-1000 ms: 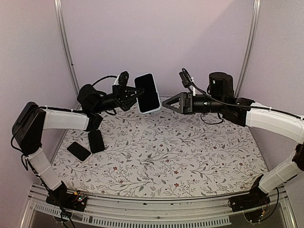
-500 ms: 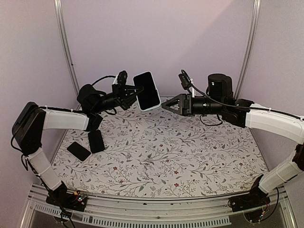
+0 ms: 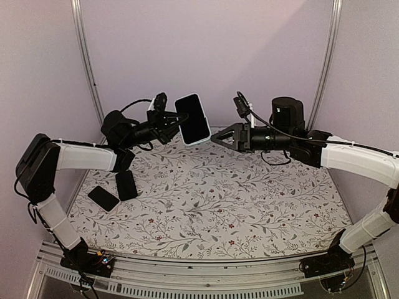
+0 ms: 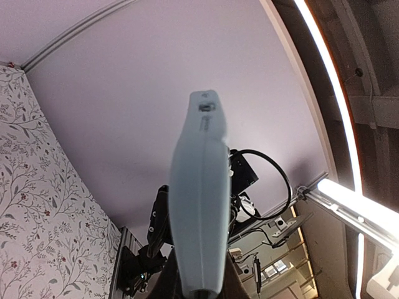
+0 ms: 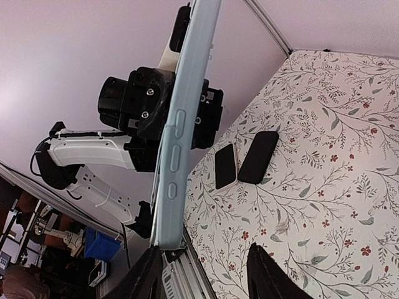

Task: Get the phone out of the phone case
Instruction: Remove the bottom right corner of the phone case from the phone.

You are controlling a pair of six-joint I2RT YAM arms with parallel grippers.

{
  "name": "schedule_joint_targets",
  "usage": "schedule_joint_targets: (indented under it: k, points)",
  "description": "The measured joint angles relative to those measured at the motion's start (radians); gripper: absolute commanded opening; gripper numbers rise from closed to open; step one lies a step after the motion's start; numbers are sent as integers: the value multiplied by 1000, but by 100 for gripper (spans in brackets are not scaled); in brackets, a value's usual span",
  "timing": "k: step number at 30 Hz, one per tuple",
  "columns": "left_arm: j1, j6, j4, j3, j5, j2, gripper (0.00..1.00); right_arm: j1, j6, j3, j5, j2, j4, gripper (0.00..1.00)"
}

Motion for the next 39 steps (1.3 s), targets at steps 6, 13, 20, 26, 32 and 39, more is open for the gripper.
schedule_joint_targets:
  k: [6,13,20,26,32,39]
  points:
    - [3,0,0,0,0,0,0,0,4,0,0,6,7,47]
    - [5,0,0,0,0,0,0,0,11,0,-1,10,16,46]
    - [5,0,0,0,0,0,0,0,15,0,-4,10,18,47]
    - [5,0,0,0,0,0,0,0,15,0,-5,11,18,47]
    - [5,0,0,0,0,0,0,0,14,0,-6,11,18,47]
    - [5,0,0,0,0,0,0,0,14,0,-6,11,18,47]
